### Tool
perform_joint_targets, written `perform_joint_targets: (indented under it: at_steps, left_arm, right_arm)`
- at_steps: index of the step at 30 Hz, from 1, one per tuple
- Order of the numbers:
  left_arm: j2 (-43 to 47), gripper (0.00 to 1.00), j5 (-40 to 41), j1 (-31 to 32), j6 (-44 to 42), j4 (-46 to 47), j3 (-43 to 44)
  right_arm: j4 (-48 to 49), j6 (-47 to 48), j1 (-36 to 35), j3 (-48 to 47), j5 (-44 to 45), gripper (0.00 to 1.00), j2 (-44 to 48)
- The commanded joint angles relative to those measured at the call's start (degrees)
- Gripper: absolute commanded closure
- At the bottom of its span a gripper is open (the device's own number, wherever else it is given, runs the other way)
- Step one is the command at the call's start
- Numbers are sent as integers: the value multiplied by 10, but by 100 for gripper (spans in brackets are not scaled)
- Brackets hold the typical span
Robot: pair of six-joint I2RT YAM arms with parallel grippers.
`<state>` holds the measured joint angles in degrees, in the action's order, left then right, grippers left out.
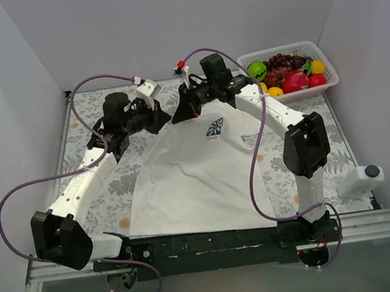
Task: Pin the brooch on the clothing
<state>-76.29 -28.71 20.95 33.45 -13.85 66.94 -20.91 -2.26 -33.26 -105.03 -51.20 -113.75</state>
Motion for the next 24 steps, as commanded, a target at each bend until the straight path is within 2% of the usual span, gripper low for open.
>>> perform_joint_targets:
  at_steps: [1, 9, 17, 24]
  left_arm:
    - [94, 100, -129, 57, 39, 99, -11]
    - [118, 100, -79, 56, 49, 113, -44]
    - [148, 100, -33, 50, 82, 172, -89]
    - [138, 100, -34, 26, 117, 190, -101]
  right_arm:
    - [75, -14, 6, 31, 134, 99, -16]
    - [113, -27, 9, 63, 131, 99, 6]
    - [143, -39, 14, 87, 116, 99, 19]
    - [236, -45, 17, 155, 85, 99, 56]
